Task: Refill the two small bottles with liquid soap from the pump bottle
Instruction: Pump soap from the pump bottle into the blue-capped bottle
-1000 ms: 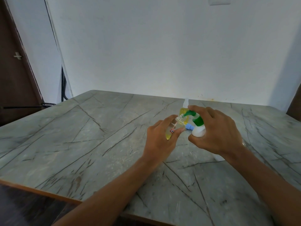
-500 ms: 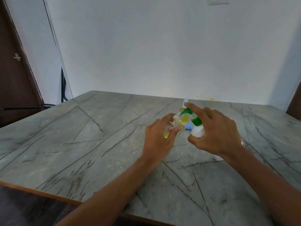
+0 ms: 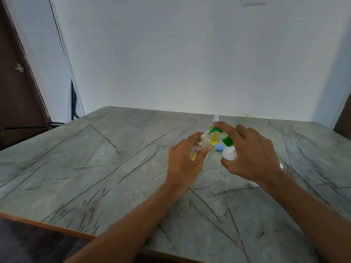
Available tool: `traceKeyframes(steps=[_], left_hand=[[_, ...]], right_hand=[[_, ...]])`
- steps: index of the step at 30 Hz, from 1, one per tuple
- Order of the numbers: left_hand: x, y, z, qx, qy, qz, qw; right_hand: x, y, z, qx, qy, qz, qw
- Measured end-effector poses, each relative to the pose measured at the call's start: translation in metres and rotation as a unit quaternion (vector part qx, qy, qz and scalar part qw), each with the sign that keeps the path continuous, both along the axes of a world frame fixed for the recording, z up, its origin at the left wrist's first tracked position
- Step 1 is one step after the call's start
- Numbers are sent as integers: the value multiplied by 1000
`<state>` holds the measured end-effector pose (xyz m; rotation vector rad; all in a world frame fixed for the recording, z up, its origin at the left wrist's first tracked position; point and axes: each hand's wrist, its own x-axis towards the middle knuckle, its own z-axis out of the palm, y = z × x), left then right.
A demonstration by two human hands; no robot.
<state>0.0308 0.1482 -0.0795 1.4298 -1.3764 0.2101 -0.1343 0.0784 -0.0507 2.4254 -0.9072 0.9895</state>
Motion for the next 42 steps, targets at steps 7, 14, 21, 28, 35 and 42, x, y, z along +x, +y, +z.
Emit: traceKeyframes(steps=[7,14,21,28,35,42], left_hand=[[-2,1,-2,-2,-1,-18,1000],[-5,3,-2,1,-20,-35,999],[-2,3,1,-12,0,-25,1000],[-1,2,0,-5,3,-17,1000],[-3,4,2,-13,6,-21,1000],[-5,6,0,-8,-18,-34,999]], right_hand=[[0,-4,-2,5,-12,5,1000],[-2,-6,-4,4,-25,17,1000],[-1,-3,-2,-3,-14,3,1000],[-1,-1,-1,-2,-8,-3,1000],[0,-2,-1,-4,-15,13,1000],[-2,-5,-2,-8,-23,12,1000]])
